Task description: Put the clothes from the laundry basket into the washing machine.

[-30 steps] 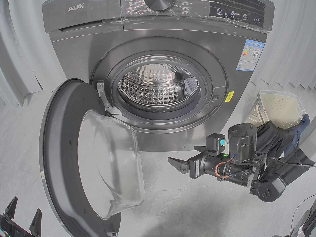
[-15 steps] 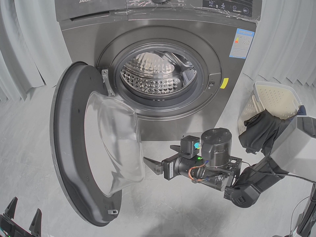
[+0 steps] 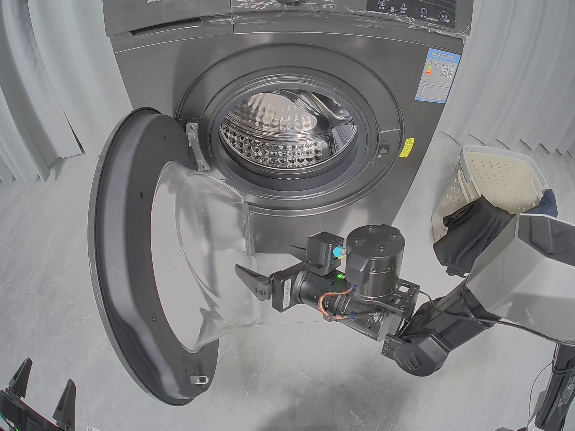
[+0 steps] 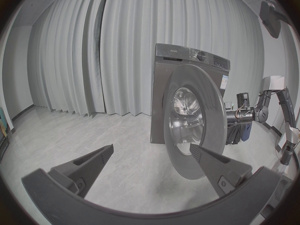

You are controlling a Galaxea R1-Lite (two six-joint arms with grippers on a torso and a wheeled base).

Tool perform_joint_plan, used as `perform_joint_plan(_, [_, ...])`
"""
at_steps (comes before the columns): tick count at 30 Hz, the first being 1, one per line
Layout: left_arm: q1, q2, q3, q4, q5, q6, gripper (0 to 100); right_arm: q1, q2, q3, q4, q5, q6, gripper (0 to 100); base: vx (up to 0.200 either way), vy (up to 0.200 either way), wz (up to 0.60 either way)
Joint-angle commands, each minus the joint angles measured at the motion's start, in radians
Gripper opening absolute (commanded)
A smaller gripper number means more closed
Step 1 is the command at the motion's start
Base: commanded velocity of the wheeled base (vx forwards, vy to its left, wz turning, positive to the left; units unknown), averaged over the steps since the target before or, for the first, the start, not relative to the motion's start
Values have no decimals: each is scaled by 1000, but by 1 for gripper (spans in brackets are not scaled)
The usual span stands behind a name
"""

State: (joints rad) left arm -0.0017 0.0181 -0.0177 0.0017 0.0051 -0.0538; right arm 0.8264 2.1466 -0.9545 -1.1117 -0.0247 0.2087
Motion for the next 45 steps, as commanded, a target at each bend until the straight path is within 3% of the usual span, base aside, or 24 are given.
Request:
perform_joint_plan(1, [0, -9, 15, 0, 1, 0, 100, -35, 29, -10, 43, -9, -2, 100, 0, 0, 0])
perform_joint_plan(7, [0, -10, 15, 0, -1, 0, 100, -50, 70, -38, 61, -11, -8, 100, 0, 0, 0])
perform_joint_plan(11, [0, -10, 15, 0, -1, 2, 100, -29, 95, -44, 61, -11, -15, 100, 0, 0, 0])
perform_joint_plan(18, [0, -10, 15, 0, -1, 2, 100, 20, 142, -139, 41, -14, -12, 100, 0, 0, 0])
perform_joint_plan(20, [2, -9, 15, 0, 1, 0, 100, 20, 142, -158, 39, -32, -11, 100, 0, 0, 0])
perform_joint_plan(33, [0, -10, 15, 0, 1, 0, 100, -26, 202, -217, 53, -17, -12, 100, 0, 0, 0])
perform_joint_plan(45, [0, -10, 15, 0, 1, -1, 100, 45, 300, -377, 49, -26, -9, 100, 0, 0, 0])
